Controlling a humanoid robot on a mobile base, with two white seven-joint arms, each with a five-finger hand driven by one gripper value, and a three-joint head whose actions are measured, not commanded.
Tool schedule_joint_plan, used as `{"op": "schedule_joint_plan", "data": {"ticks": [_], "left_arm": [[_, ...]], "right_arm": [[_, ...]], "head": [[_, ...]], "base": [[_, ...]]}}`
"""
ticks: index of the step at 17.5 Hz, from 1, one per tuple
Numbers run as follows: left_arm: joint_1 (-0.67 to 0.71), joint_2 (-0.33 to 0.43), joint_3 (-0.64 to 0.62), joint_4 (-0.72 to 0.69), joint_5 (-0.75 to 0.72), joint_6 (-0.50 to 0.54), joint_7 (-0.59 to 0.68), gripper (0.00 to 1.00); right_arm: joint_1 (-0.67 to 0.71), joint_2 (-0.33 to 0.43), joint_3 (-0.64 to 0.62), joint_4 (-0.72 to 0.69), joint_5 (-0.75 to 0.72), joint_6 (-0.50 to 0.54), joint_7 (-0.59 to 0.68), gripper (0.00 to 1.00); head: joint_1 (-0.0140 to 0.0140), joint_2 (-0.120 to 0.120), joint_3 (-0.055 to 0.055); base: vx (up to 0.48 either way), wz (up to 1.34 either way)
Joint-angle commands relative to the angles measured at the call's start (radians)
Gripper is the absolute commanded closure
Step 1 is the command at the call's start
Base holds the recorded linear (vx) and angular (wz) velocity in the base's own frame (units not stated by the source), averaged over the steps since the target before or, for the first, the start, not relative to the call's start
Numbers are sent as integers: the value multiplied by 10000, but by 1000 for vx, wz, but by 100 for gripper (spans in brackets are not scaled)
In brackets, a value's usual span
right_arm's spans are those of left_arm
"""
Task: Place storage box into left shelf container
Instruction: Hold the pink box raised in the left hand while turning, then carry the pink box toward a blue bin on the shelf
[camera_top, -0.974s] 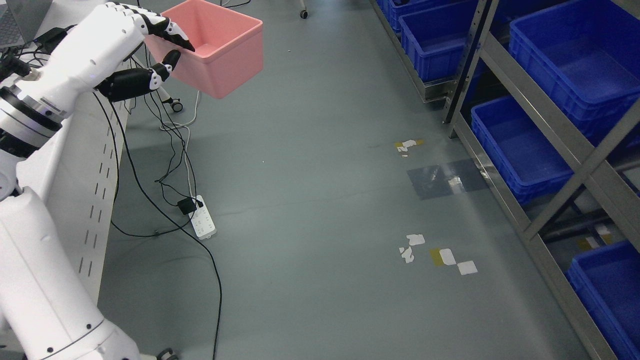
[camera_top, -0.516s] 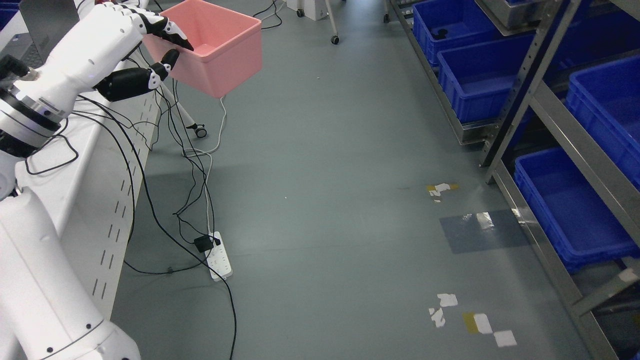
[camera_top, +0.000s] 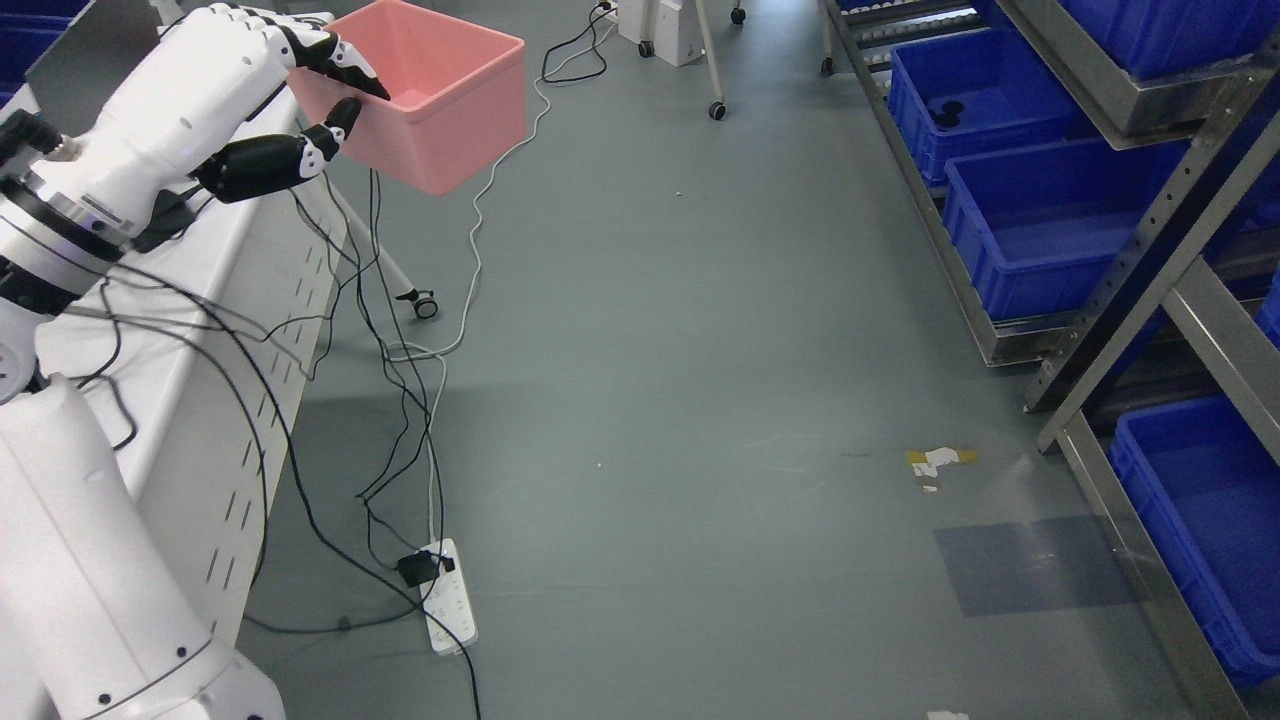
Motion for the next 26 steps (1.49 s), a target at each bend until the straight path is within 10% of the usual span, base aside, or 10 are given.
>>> {"op": "schedule_joint_plan", "data": {"ticks": [1,26], "left_arm": [[-20,-62,8,12,-1,0,-7,100],[72,-870,-1818,-19,14,0,-7,99]], "right_arm": [[2,-175,0,0,77,31,3407,0],[2,-175,0,0,77,31,3407,0]], "head": [[0,0,0],[0,0,0]], "base": [[400,-257],[147,-599]]}}
